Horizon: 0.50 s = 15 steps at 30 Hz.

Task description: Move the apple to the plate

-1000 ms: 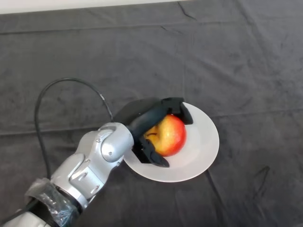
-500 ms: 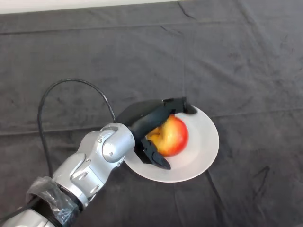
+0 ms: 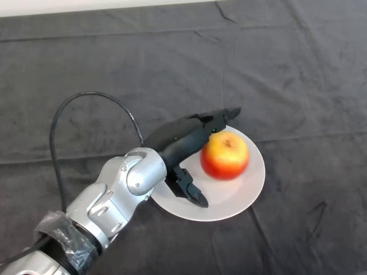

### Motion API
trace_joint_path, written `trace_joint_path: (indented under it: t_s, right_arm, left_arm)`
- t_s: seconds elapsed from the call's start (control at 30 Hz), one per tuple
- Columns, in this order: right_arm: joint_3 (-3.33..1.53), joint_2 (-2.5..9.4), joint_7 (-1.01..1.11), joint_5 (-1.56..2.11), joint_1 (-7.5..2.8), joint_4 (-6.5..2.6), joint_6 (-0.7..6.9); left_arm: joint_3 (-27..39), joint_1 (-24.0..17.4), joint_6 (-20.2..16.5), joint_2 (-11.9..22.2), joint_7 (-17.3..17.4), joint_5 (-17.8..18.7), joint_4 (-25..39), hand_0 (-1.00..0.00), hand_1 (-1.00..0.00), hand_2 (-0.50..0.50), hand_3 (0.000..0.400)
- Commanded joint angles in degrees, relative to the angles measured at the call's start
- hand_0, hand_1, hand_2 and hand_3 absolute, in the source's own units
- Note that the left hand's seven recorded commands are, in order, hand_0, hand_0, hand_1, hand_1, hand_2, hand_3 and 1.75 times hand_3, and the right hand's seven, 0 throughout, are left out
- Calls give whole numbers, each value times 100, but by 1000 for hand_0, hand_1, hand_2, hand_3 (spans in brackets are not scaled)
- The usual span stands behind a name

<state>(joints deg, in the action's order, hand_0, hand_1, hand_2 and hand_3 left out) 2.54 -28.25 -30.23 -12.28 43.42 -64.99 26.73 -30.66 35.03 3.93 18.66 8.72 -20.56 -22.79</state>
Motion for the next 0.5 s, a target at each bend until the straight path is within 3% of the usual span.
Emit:
trace_joint_path:
  t_s: [0.03, 0.5]
  right_arm:
    - [-2, -42, -19, -37, -158, -150, 54]
    - [-2, -42, -15, -34, -168, -135, 55]
  left_arm:
    - [306, 69, 134, 315, 40, 181, 147, 0, 0, 0, 0]
    - [1614, -211, 246, 937, -78, 818, 493, 0, 0, 0, 0]
